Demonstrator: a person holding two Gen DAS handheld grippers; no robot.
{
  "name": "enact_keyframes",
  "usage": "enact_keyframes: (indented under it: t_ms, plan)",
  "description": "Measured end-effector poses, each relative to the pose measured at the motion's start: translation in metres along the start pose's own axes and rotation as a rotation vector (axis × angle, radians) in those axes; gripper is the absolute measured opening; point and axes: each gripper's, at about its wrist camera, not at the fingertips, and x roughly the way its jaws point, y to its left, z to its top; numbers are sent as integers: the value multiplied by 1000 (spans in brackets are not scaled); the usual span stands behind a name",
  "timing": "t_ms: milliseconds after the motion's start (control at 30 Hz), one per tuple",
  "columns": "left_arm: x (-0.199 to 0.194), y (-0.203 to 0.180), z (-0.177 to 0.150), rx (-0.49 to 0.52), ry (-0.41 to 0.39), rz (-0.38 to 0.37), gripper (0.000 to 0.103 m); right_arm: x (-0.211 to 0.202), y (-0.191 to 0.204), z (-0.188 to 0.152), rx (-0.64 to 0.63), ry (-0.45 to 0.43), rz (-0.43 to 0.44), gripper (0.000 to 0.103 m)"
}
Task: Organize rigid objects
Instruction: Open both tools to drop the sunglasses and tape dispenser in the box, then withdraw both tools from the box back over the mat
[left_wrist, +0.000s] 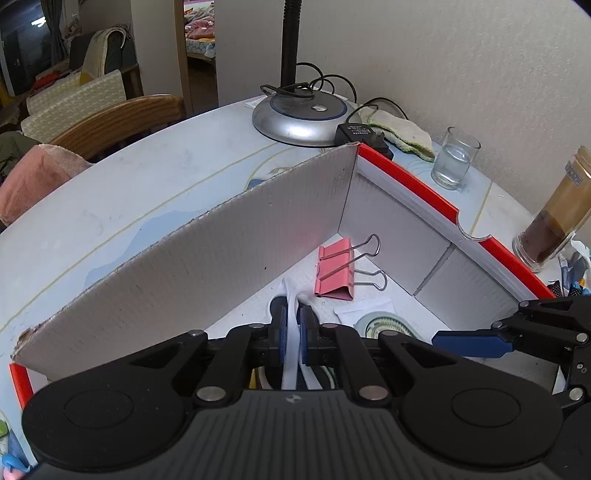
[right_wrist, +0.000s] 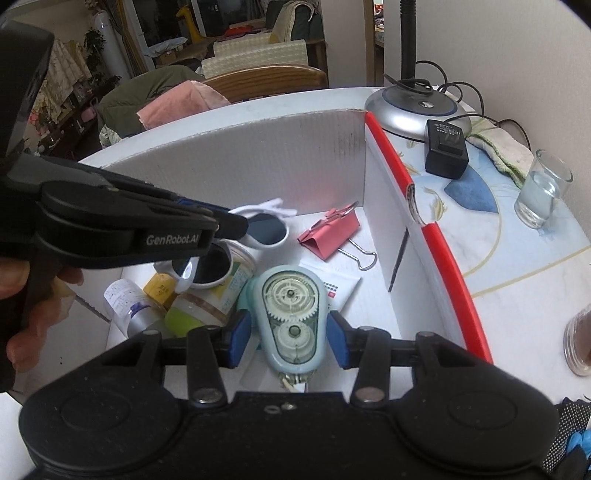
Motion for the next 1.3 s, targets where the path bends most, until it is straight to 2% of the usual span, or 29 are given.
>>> enact_keyframes:
  t_ms: [100,367,700,833,1033,1300]
  plan:
    - [-4,1,-2,0,-3,-9,9,-5,0,-1,6,-10,6,54]
    - [-24,1,-8,-19,-36,-25,9,-23,1,-3,14,-37,16,54]
    - [-72,10,-25,-61,-111,-26,10,-54,12,-3,6,-78,37,55]
    - [-94,16,-34,-84,-141,-21,10,-65,21,-3,1,-96,47,55]
    - [-132,27,-51,-105,-194,-14,10,-85,41,-4,-15,-132,62,63]
    - [-175,51,-81,-136,-232,-5,10,-105,83,-7,-60,-158,94,64]
